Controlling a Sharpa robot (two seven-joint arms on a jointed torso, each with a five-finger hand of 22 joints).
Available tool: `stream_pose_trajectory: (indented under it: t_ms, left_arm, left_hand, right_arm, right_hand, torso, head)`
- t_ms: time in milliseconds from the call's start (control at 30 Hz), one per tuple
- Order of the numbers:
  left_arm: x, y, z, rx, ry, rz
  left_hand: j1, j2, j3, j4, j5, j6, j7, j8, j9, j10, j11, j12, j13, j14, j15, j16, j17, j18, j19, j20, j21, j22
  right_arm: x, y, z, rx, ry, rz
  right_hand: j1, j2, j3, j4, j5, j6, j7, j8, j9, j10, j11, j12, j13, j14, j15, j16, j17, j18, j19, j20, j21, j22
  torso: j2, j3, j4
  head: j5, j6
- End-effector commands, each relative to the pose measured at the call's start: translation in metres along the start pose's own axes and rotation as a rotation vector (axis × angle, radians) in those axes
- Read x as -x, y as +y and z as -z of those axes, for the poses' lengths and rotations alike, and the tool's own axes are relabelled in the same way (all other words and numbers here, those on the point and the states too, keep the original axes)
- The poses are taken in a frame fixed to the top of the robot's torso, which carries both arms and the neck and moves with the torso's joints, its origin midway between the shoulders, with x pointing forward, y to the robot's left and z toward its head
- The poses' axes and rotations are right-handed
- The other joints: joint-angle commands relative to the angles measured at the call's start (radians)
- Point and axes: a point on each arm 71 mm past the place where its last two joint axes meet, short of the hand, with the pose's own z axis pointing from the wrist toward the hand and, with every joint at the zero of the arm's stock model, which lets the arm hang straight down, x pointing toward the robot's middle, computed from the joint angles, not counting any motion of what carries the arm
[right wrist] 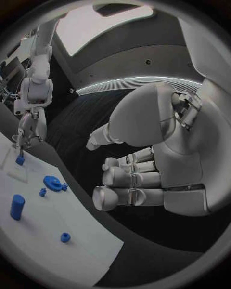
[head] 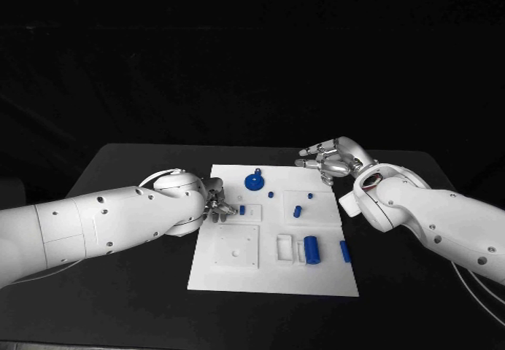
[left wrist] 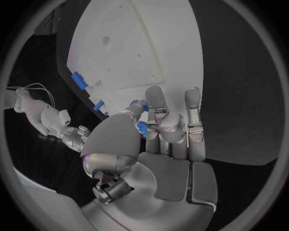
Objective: Assemble the parts on the task board
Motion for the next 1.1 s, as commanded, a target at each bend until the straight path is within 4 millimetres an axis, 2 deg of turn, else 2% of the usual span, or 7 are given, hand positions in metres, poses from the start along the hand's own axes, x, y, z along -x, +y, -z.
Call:
stream_pose_trajectory:
  t_ms: [33,300,400,500,700,800,1100]
  left_arm:
    - [-0.006,-0.004,0.0,-0.017,0.027,0.005]
    - [-0.005,-0.001,-0.001,-0.009,0.017,0.011]
    - [-0.003,0.002,-0.001,-0.003,0.007,0.018]
    - [-0.002,0.006,-0.001,0.006,-0.008,0.03]
    - [0.001,0.014,0.0,0.023,-0.034,0.061]
    - [0.004,0.018,0.002,0.027,-0.047,0.078]
    - [0.007,0.022,0.005,0.028,-0.05,0.113]
  left_hand:
    - [0.002,-0.01,0.001,0.009,-0.004,0.0,-0.003,-0.006,0.001,0.051,-0.003,-0.003,-0.002,-0.002,0.0,-0.004,0.001,0.014,0.005,0.001,-0.005,0.02]
    - [0.001,-0.022,-0.002,0.029,-0.014,-0.001,-0.004,-0.006,0.001,0.051,-0.003,-0.004,-0.003,-0.003,-0.001,-0.006,-0.002,0.014,0.005,0.001,-0.006,0.02]
    - [-0.017,-0.056,-0.012,0.076,-0.129,0.003,-0.005,-0.006,-0.001,0.051,-0.002,-0.007,-0.005,-0.005,-0.001,-0.011,-0.01,0.014,0.005,0.001,-0.007,0.019]
    - [-0.002,-0.145,-0.003,0.213,-0.231,0.005,-0.001,-0.009,-0.018,0.051,0.0,-0.014,-0.008,-0.006,-0.001,-0.02,-0.022,0.013,0.005,-0.002,-0.012,0.019]
    - [-0.025,-0.16,-0.2,0.234,-0.232,-0.053,0.023,-0.013,-0.145,0.051,0.01,-0.041,-0.017,-0.012,0.0,-0.054,-0.068,0.001,0.006,-0.011,-0.03,0.017]
    - [-0.032,-0.164,-0.213,0.235,-0.232,-0.048,0.025,-0.009,-0.204,0.051,0.011,-0.047,-0.017,-0.014,-0.001,-0.064,-0.079,-0.004,0.011,-0.015,-0.04,0.018]
    - [-0.025,-0.167,-0.218,0.233,-0.232,-0.054,0.027,-0.009,-0.223,0.05,0.012,-0.056,-0.018,-0.019,-0.002,-0.076,-0.097,-0.006,0.013,-0.018,-0.049,0.018]
  right_arm:
    - [-0.001,0.001,0.0,0.01,0.01,0.0]
    - [-0.001,0.001,0.0,0.01,0.01,0.0]
    - [-0.001,0.001,0.0,0.01,0.009,0.0]
    - [-0.001,0.001,0.0,0.009,0.008,0.001]
    - [0.0,0.0,0.0,0.008,0.007,0.001]
    - [0.0,0.0,0.0,0.007,0.007,0.001]
    - [-0.001,0.0,0.0,0.007,0.008,0.001]
  right_hand:
    - [-0.009,-0.001,0.007,-0.002,0.006,0.009,0.0,0.0,0.001,-0.007,-0.001,-0.002,-0.001,-0.005,-0.002,-0.006,0.0,0.017,0.014,0.0,-0.003,0.076]
    - [-0.009,-0.001,0.007,-0.002,0.006,0.009,0.0,0.0,0.001,-0.007,-0.001,-0.002,-0.001,-0.005,-0.002,-0.006,0.0,0.017,0.014,0.0,-0.003,0.076]
    - [-0.012,-0.001,0.008,-0.003,0.007,0.009,0.0,0.0,0.001,-0.008,-0.001,-0.003,-0.002,-0.005,-0.002,-0.006,0.0,0.017,0.014,0.0,-0.004,0.076]
    - [-0.012,-0.001,0.008,-0.003,0.007,0.009,0.0,0.0,0.001,-0.008,-0.001,-0.003,-0.002,-0.005,-0.002,-0.006,0.0,0.017,0.014,0.0,-0.004,0.076]
    - [-0.013,-0.002,0.007,-0.003,0.007,0.007,0.001,0.0,0.001,-0.009,-0.001,-0.004,-0.003,-0.005,-0.002,-0.007,-0.001,0.017,0.013,0.0,-0.006,0.075]
    - [-0.013,-0.002,0.007,-0.003,0.007,0.007,0.001,0.0,0.001,-0.009,-0.001,-0.004,-0.003,-0.005,-0.002,-0.007,-0.001,0.017,0.013,0.0,-0.006,0.075]
    - [-0.014,-0.002,0.007,-0.002,0.008,0.005,0.001,0.0,0.002,-0.009,-0.001,-0.004,-0.003,-0.005,-0.002,-0.008,-0.001,0.017,0.014,0.0,-0.007,0.075]
  torso:
    - [0.0,-0.0001,-0.0004]
    - [0.0,0.0001,-0.0002]
    - [0.0,-0.0002,-0.0005]
    - [0.0,-0.0003,-0.0012]
    - [0.0,-0.0009,-0.0001]
    - [0.0,-0.0007,0.0004]
    - [0.0,-0.0007,0.0001]
  head:
    - [0.0,0.0]
    - [0.0,0.0]
    - [0.0,0.001]
    - [-0.002,0.003]
    - [-0.006,0.003]
    - [-0.006,0.005]
    - [-0.004,0.006]
